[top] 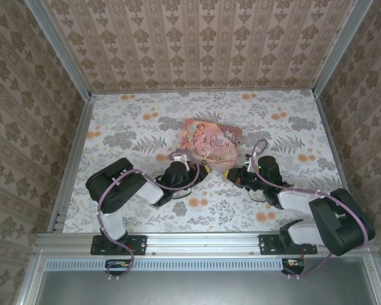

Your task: Unlock a padlock with a key

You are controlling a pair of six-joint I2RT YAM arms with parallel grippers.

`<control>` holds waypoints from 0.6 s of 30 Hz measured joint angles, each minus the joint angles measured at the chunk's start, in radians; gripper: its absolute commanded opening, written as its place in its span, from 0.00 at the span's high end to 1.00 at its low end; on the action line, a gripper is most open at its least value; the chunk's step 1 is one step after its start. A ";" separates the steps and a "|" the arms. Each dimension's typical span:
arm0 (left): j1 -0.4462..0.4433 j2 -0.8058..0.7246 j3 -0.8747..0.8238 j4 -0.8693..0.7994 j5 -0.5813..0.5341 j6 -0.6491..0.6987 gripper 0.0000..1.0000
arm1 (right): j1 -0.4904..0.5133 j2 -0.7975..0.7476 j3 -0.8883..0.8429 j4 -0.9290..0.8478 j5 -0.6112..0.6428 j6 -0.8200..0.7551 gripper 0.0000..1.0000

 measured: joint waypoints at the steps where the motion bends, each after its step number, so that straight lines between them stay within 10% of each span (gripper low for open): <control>1: -0.002 0.000 -0.001 0.002 -0.002 -0.007 1.00 | 0.000 0.006 -0.001 0.015 0.000 0.004 1.00; 18: -0.031 0.036 -0.010 0.101 -0.018 -0.173 1.00 | 0.061 -0.002 -0.098 0.143 0.073 0.084 1.00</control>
